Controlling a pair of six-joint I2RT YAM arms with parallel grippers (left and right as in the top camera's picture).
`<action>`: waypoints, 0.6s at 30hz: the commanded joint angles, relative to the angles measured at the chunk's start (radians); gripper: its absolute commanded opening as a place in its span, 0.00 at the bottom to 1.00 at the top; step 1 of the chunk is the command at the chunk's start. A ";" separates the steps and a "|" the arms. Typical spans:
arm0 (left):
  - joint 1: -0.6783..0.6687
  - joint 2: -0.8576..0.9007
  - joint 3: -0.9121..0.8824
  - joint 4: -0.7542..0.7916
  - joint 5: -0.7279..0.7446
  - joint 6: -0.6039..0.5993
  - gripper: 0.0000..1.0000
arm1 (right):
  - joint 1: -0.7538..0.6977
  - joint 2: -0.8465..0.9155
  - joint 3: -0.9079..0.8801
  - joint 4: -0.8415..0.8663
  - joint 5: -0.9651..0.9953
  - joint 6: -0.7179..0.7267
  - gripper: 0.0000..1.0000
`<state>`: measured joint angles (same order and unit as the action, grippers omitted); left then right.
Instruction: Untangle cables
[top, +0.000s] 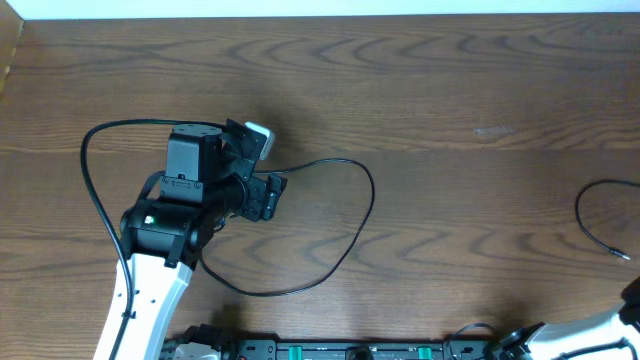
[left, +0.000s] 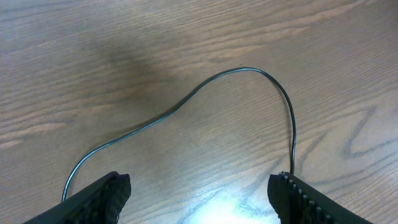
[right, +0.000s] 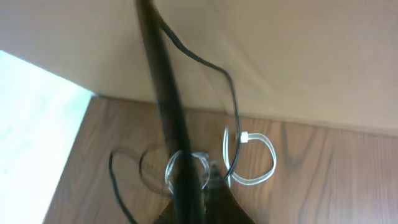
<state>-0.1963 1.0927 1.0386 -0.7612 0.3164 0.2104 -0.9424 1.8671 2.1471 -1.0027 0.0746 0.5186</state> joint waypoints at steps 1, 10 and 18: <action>0.005 -0.002 0.006 -0.005 0.011 0.002 0.77 | -0.029 0.059 -0.010 -0.033 -0.162 0.050 0.55; 0.005 -0.002 0.006 -0.005 0.011 0.002 0.76 | 0.011 0.089 -0.010 -0.169 -0.176 0.109 0.99; 0.005 -0.002 0.006 -0.005 0.011 0.002 0.77 | 0.163 0.095 -0.010 -0.379 -0.185 0.109 0.99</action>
<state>-0.1963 1.0927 1.0386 -0.7612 0.3161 0.2104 -0.8375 1.9621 2.1353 -1.3384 -0.0971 0.6151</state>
